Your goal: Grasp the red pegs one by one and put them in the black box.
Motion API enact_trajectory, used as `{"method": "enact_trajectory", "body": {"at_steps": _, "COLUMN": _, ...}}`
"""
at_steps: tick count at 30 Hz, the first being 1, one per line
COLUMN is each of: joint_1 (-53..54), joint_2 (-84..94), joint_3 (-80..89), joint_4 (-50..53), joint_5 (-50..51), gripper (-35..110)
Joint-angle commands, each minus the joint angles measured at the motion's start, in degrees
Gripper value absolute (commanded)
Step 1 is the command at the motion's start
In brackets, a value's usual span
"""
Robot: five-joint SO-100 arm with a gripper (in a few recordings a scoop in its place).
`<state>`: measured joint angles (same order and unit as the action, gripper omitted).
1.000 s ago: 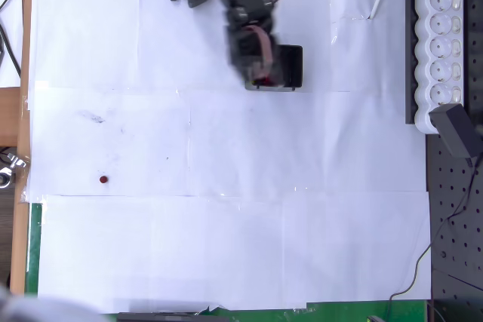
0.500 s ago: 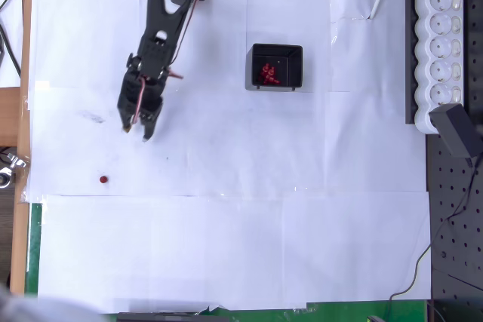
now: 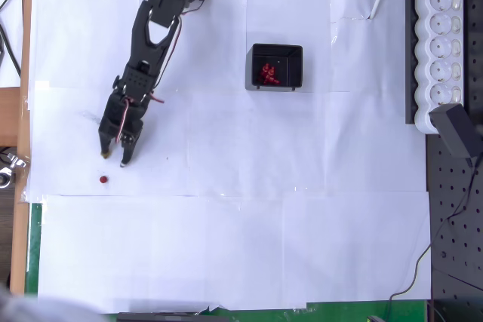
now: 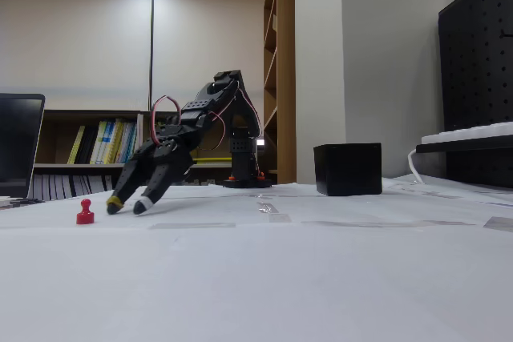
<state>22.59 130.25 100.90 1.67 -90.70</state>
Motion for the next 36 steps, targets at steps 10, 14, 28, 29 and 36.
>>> {"method": "enact_trajectory", "body": {"at_steps": 10, "joint_1": 0.35, "joint_2": 8.09, "joint_3": 10.81, "joint_4": -3.16, "joint_5": 1.05, "gripper": 15}}
{"method": "enact_trajectory", "body": {"at_steps": 14, "joint_1": 0.44, "joint_2": 10.02, "joint_3": 13.18, "joint_4": -3.25, "joint_5": 1.05, "gripper": 15}}
{"method": "enact_trajectory", "body": {"at_steps": 28, "joint_1": 0.18, "joint_2": 14.59, "joint_3": 17.14, "joint_4": -5.10, "joint_5": 1.93, "gripper": 13}}
{"method": "enact_trajectory", "body": {"at_steps": 29, "joint_1": 0.09, "joint_2": 14.68, "joint_3": 17.14, "joint_4": -5.10, "joint_5": 1.76, "gripper": 13}}
{"method": "enact_trajectory", "body": {"at_steps": 36, "joint_1": -0.62, "joint_2": 14.85, "joint_3": 17.05, "joint_4": -5.19, "joint_5": 1.32, "gripper": 7}}
